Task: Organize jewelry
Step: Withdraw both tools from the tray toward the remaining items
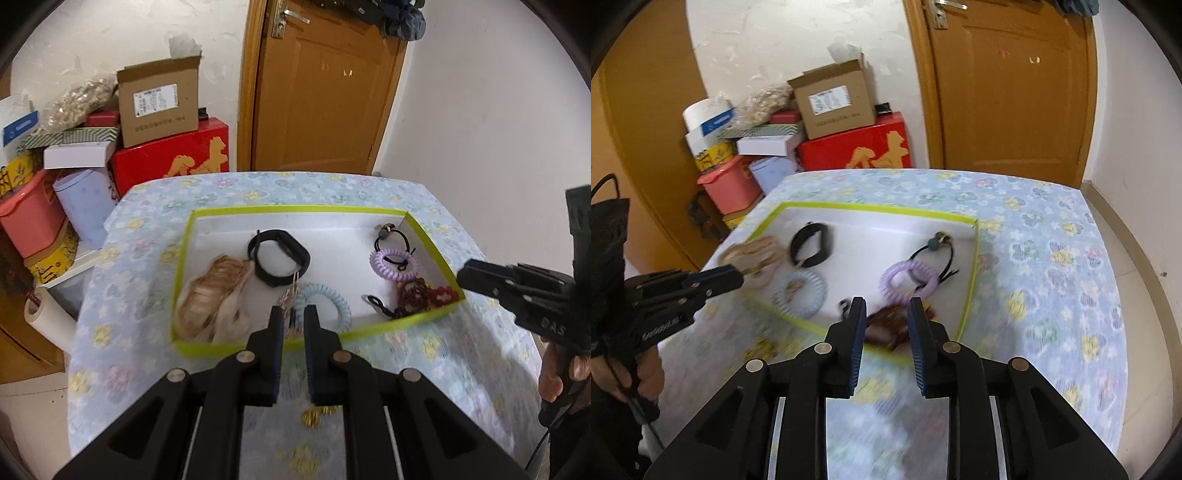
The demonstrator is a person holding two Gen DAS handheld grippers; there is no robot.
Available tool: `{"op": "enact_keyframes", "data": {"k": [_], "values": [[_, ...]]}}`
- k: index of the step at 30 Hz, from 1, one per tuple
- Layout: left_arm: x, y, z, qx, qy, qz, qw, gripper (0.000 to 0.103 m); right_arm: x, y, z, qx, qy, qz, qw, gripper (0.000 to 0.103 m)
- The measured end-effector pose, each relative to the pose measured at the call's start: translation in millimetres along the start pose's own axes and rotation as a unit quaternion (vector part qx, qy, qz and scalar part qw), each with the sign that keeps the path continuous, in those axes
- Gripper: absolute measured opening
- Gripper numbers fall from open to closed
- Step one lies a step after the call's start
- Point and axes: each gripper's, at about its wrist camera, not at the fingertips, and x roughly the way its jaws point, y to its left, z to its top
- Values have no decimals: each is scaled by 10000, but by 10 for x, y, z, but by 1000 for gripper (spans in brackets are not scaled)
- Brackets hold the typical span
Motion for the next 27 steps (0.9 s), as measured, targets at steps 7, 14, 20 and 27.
{"op": "enact_keyframes", "data": {"k": [7, 14, 20, 27], "values": [[-383, -9, -207, -49, -125, 166, 9998, 11, -301, 290, -318, -103, -28, 232, 9997, 24], [-672, -29, -442, -122, -199, 184, 9996, 11, -472, 530, -623, -158, 38, 437, 9989, 25], [-787, -37, -629, -102, -167, 249, 9995, 11, -527, 711, -804, -281, 98, 544, 9981, 30], [-851, -16, -793, -177, -125, 254, 9994, 11, -566, 838, -935, -335, 144, 610, 9975, 30]]}}
